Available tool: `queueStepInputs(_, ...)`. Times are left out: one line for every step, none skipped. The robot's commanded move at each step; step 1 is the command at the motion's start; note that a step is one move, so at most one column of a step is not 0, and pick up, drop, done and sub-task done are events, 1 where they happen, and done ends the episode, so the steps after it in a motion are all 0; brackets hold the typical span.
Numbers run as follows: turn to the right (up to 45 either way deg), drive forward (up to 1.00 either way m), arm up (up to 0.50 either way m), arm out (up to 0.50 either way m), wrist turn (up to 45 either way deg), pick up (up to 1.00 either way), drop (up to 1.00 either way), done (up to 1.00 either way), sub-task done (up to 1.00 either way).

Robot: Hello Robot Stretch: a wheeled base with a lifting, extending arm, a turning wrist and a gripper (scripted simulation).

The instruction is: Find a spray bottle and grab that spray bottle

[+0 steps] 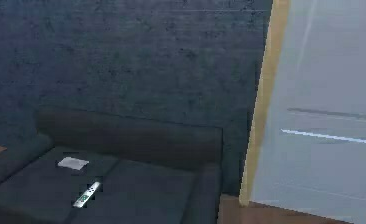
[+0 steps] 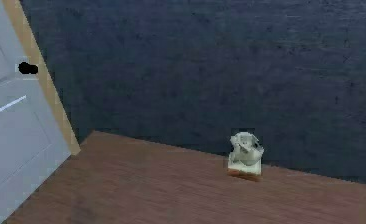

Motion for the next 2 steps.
queueStepInputs(-45.0,0.00,0.00,0.00,0.0,0.00,0.00,0.00,0.00)
queueStepInputs(-45.0,0.00,0.00,0.00,0.0,0.00,0.00,0.00,0.00)
